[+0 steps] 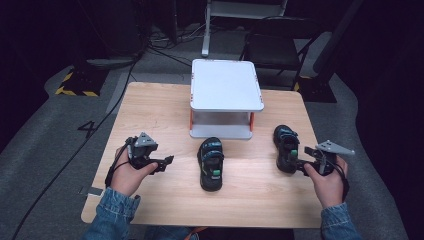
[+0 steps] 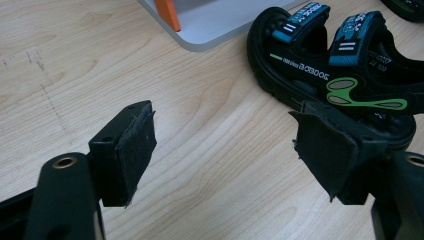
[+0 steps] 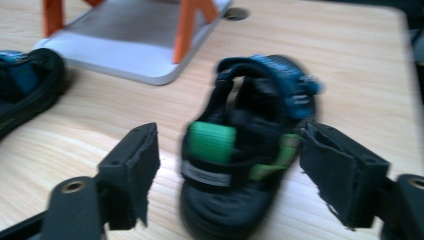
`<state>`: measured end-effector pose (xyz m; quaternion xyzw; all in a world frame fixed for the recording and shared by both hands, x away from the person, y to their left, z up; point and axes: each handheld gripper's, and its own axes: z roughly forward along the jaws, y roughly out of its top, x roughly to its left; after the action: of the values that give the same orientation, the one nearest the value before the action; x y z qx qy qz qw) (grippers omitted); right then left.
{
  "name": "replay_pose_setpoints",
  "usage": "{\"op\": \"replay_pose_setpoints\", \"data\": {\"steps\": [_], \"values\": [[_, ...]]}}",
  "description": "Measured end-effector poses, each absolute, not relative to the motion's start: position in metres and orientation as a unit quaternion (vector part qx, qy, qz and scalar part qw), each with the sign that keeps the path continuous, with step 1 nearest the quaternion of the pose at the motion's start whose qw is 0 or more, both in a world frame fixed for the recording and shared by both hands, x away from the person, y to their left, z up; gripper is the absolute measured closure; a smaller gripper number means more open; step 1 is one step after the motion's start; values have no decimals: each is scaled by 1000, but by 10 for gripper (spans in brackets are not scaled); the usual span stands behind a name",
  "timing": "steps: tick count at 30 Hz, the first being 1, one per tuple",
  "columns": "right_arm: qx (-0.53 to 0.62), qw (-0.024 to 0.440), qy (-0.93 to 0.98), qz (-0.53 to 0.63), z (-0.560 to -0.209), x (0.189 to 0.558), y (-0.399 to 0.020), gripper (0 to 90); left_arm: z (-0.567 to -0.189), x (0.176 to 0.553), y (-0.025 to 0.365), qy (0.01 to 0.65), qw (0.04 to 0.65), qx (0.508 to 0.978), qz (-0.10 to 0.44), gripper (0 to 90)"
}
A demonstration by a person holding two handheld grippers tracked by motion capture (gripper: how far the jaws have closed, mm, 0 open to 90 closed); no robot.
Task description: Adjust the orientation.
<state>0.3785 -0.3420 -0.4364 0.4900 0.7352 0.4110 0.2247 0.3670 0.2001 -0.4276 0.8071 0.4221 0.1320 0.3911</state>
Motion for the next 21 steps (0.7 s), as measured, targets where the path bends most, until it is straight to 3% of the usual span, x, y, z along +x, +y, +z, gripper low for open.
{"op": "replay_pose_setpoints", "data": {"steps": [6, 9, 10, 11, 15, 21], "values": [[510, 214, 732, 399, -461, 391, -335, 214, -425, 365, 204, 425, 398, 801, 137, 244], [517, 201, 728, 402, -467, 395, -344, 342, -426, 364, 205, 427, 396, 802, 135, 244], [517, 198, 729, 402, -467, 395, -346, 411, -427, 364, 206, 427, 393, 803, 136, 244], [510, 202, 735, 398, -466, 395, -350, 537, -427, 363, 207, 428, 393, 802, 136, 244], [513, 206, 736, 390, -466, 396, -355, 739, -427, 359, 209, 432, 394, 799, 140, 244], [497, 219, 739, 399, -460, 396, -344, 775, -425, 353, 214, 437, 394, 796, 142, 244]]}}
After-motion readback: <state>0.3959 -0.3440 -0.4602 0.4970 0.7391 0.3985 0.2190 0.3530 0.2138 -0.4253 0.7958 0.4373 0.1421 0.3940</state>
